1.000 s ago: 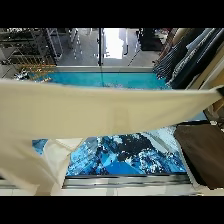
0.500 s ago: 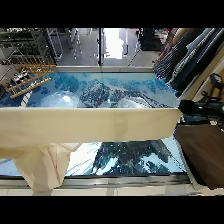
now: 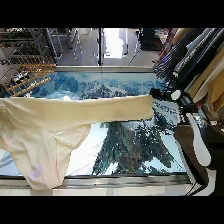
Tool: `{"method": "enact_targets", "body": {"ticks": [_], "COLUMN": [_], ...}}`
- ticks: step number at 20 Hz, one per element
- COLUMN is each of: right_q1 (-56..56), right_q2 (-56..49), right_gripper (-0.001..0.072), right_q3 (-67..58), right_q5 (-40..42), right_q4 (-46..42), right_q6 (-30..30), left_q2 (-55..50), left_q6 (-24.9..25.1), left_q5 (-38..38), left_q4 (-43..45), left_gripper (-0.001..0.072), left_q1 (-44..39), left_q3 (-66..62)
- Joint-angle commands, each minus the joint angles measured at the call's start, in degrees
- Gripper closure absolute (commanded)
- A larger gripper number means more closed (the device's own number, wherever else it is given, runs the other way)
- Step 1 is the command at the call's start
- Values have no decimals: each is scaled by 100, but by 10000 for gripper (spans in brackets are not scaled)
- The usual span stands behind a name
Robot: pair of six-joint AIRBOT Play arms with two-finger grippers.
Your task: Fold the clothes and pants, and hang the long-sleeved shirts on hangers.
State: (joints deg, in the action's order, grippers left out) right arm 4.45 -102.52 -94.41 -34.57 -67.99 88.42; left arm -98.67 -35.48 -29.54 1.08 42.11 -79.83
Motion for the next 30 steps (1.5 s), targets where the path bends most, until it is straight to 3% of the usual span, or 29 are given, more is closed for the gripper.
{"method": "enact_targets", "body": {"ticks": [1, 3, 4, 7, 8, 9, 10, 14, 19, 25, 30], "right_q1": [-76, 63, 98, -42, -210, -479, -796, -2328, -3700, -4437, -4756], "right_q2": [-442, -315, -203, 109, 146, 157, 164, 160, -87, -951, -1255], "right_gripper": [144, 146, 146, 149, 153, 200, 201, 199, 199, 193, 196], "right_q3": [-664, -914, -935, -894, -876, -874, -874, -595, 205, 203, 201], "right_q5": [-496, -1799, -2269, -3606, -3965, -4312, -4546, -4590, -3432, -2367, -1543], "right_q4": [22, 20, 52, 1086, 1574, 1985, 2131, 1897, 1869, 2844, 3080], "right_q6": [48, -356, -531, -1353, -1593, -1722, -1718, -927, -11, 52, -68], "left_q2": [-94, 208, 415, 885, 903, 859, 774, 396, 46, -129, -271], "left_q6": [446, 323, -269, -2870, -3344, -3307, -3136, -2957, -2870, -2857, -2861], "left_q5": [1451, 509, -31, -1753, -2406, -2881, -3239, -3484, -3294, -3018, -2957], "left_q4": [-402, 433, 1290, 4966, 5921, 6325, 6402, 5643, 5370, 5375, 5370], "left_gripper": [8, 13, 21, 38, 116, 144, 143, 143, 143, 143, 144], "left_q1": [-358, 118, 466, 1523, 1808, 1987, 2146, 2192, 1624, 1123, 1115], "left_q3": [0, 0, 0, 0, 7, 15, 15, 28, 31, 31, 31]}}
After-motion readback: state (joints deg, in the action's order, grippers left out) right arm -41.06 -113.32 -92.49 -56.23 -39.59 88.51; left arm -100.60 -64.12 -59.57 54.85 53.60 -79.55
